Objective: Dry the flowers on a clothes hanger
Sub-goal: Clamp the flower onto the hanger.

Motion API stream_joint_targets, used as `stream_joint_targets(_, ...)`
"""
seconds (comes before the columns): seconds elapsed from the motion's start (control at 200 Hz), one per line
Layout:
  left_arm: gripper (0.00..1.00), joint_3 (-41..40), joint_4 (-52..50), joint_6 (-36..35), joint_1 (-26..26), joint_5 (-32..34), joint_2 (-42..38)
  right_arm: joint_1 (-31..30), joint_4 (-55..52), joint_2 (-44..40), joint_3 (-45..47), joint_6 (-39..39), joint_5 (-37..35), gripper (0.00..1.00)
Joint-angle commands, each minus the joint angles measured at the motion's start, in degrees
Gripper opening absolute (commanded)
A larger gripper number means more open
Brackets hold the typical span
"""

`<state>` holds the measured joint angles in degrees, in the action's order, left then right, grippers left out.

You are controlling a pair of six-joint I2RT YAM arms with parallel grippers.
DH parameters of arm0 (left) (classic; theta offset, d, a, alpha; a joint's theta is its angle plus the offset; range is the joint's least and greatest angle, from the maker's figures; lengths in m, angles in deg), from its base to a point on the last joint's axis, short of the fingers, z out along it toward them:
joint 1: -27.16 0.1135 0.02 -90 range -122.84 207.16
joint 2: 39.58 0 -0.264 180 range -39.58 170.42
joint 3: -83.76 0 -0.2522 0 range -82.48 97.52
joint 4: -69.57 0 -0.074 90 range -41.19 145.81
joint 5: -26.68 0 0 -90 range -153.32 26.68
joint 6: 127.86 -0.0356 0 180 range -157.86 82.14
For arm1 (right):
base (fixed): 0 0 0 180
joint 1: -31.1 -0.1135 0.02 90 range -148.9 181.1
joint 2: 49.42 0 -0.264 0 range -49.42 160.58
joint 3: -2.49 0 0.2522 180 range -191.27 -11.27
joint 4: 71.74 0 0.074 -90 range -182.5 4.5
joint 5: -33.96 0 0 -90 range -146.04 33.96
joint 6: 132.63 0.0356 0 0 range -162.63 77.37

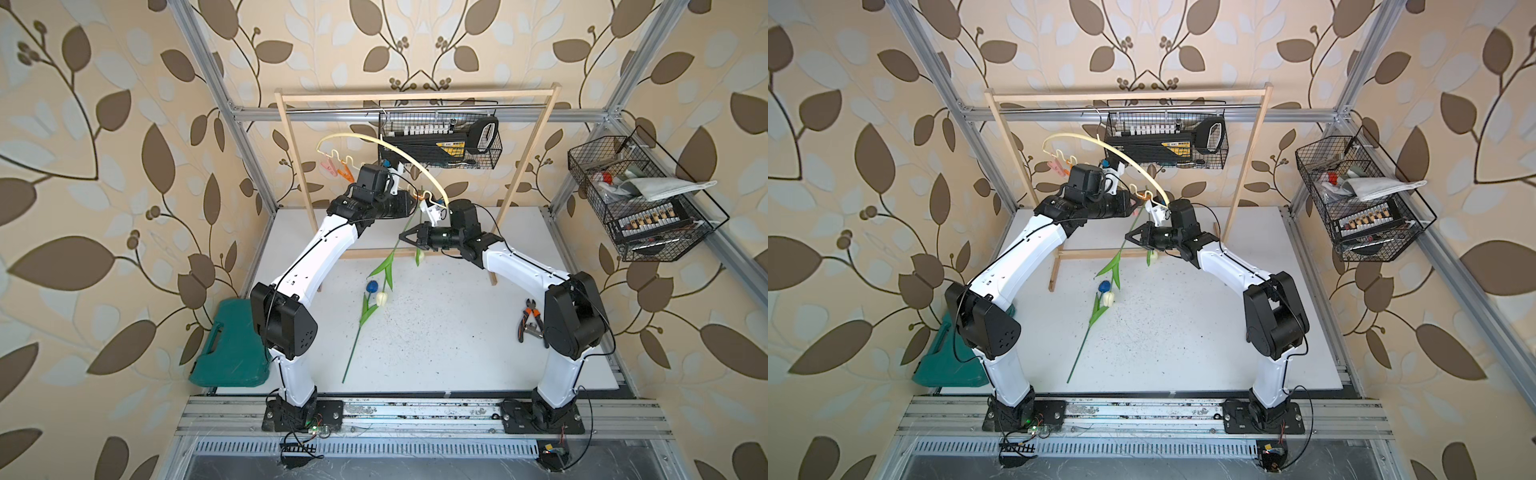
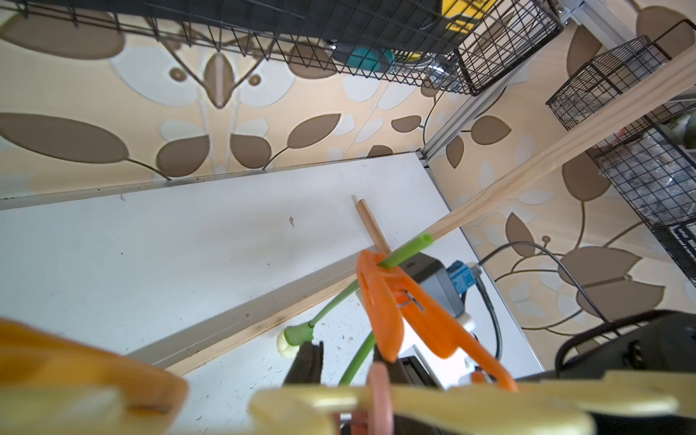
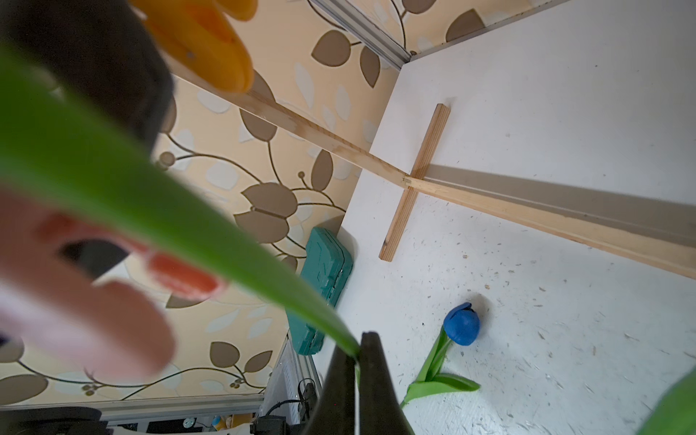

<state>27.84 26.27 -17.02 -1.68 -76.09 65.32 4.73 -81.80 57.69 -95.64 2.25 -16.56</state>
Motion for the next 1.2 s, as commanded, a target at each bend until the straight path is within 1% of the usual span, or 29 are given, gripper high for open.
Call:
stream_joint_targets(0.0,0.24,1.9,-1.5,-1.4,-0.6,-3.5,-0.6,-0.1,1.3,1.0,-2.8,1.4,1.1,0.0)
stream_joint_targets(0.245,0.23,2.5,-1.5,-1.4,-0.5,-4.0,0.3,-0.3,1.6,0.0,-3.1,1.5,2.4,0.0)
stream_joint_targets(0.32,0.21,2.6,-1.5,-1.4,-0.6,-4.1,0.5,-0.3,1.7,-0.5,-2.8,1.5,2.8,0.0)
stream_joint_targets(0.61,0.19,3.1,-2.9,-3.7,-0.6,-3.6,0.6,0.5,1.1,-1.4,-1.2,0.6,4.8,0.0)
stream_joint_targets(0.9,0.18,3.0,-3.0,-4.5,-0.6,-4.2,0.8,0.9,-1.7,-1.9,-2.8,-0.3,7.7,0.0)
stream_joint_targets(1.195,0.17,3.0,-3.1,-5.3,-0.5,-3.9,0.8,1.2,-2.3,-2.2,-2.5,-0.9,8.4,0.0)
